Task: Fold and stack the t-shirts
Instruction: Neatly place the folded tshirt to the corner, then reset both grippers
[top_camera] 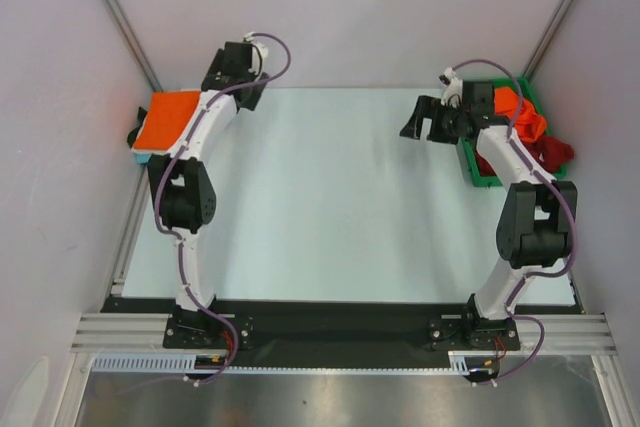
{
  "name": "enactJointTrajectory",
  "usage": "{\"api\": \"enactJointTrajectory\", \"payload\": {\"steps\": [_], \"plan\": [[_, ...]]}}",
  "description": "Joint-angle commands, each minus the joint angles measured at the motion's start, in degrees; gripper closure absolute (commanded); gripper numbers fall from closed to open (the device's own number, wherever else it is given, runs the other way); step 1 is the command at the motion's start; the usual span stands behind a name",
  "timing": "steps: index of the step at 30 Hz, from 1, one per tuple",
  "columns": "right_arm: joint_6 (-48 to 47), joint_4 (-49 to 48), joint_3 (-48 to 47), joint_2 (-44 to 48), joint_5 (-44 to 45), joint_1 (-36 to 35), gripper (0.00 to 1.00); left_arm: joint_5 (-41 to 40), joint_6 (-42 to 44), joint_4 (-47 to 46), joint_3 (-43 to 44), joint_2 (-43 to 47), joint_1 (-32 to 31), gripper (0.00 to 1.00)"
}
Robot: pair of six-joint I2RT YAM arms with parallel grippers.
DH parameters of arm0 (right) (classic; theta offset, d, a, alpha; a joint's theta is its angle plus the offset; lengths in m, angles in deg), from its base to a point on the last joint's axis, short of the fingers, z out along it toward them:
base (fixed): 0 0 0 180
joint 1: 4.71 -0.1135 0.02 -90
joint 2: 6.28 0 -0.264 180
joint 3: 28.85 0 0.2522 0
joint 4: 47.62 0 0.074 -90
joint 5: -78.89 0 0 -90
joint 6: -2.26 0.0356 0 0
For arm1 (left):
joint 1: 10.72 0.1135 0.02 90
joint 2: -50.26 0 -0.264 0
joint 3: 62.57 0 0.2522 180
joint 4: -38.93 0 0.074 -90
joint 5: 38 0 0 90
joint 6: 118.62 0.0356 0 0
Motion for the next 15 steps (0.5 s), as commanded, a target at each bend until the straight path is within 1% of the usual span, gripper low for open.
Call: {"api": "enactJointTrajectory", "payload": {"steps": [1, 2, 3, 4, 5, 8, 11, 15], "plan": [[-4.03, -2.16, -6.60, 0.23, 7.93, -4.71, 0.00, 18.77, -15.04, 5.01, -4.31, 10.12, -1.29, 0.00], [-3.25, -2.60, -7.13, -0.39, 9.42, -5.24, 0.00, 24.90, -18.28, 5.01, -5.11, 10.56, -1.20, 0.00], [-2.37, -2.78, -7.57, -1.35, 10.57, -5.68, 0.00, 26.44, -19.79, 4.84, -5.99, 10.73, -1.29, 0.00], [-1.31, -2.86, -8.45, -2.05, 14.23, -6.82, 0.00, 28.46, -21.20, 4.84, -6.95, 10.39, -1.29, 0.00], [-0.17, -1.99, -8.89, -2.76, 15.14, -7.09, 0.00, 29.87, -22.95, 4.92, -6.96, 9.86, -1.55, 0.00], [1.07, -2.69, -8.28, -3.29, 17.86, -8.23, 0.00, 27.78, -22.10, 5.10, -6.87, 8.98, -3.22, 0.00], [0.98, -3.82, -7.32, -2.94, 25.67, -10.34, 0.00, 27.51, -21.74, 4.57, -6.79, 9.07, -5.33, 0.00], [-1.47, -4.80, -6.78, -1.71, 28.59, -12.45, 0.00, 28.12, -21.30, 4.57, -5.91, 8.63, -5.77, 0.00]]}}
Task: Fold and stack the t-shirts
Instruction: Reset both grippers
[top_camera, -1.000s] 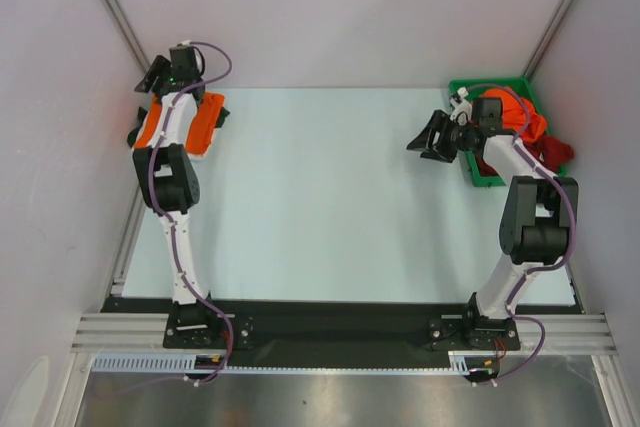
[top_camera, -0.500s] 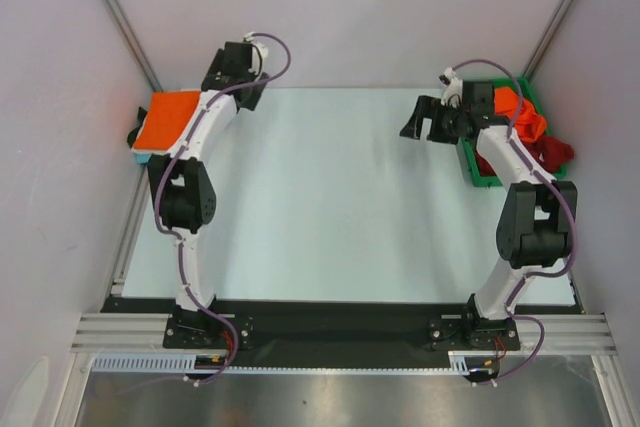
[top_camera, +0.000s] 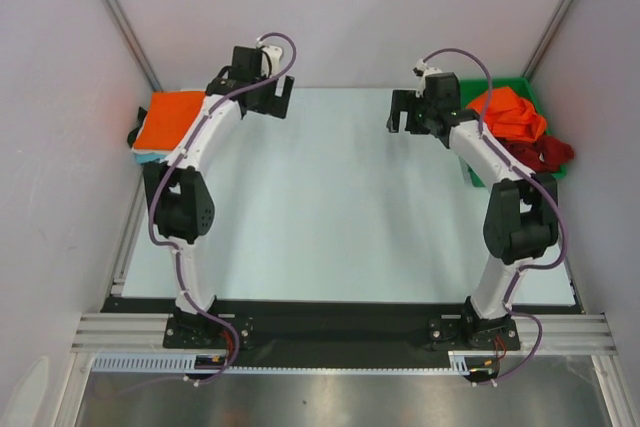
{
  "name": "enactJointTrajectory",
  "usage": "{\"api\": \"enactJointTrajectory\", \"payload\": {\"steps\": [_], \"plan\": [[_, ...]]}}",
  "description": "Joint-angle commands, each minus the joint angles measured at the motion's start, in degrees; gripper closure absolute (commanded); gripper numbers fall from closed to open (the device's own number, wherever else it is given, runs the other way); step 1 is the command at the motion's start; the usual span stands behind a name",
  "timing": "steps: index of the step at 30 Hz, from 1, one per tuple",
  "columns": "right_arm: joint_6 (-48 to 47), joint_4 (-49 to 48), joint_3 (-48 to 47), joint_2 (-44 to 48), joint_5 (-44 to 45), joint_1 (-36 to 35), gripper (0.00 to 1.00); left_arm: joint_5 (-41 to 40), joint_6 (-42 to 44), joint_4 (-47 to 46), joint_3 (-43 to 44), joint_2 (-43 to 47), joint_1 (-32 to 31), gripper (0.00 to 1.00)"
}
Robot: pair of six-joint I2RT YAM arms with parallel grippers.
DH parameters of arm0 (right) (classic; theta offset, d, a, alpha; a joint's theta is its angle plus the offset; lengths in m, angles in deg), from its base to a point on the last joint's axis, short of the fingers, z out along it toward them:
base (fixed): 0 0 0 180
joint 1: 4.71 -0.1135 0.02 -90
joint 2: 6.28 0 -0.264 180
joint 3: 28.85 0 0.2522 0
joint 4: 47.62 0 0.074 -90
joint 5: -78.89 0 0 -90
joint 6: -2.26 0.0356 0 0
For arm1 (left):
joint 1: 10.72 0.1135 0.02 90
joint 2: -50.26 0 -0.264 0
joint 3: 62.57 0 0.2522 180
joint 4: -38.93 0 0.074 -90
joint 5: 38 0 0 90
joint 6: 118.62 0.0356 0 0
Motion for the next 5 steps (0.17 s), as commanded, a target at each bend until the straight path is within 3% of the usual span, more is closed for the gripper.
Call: {"api": "enactJointTrajectory", "payload": {"steps": [1, 5], "plan": [[-1.87, -2.07, -0.27, 1.31, 6.28, -2.23, 0.00, 2.36, -1.09, -0.46, 1.17, 0.26, -1.03, 0.00], [-1.88, 0.31, -1.76, -0.53, 8.21, -3.28, 0.00, 1.92, -0.73, -0.10, 0.74, -0.01, -1.03, 0.00]]}}
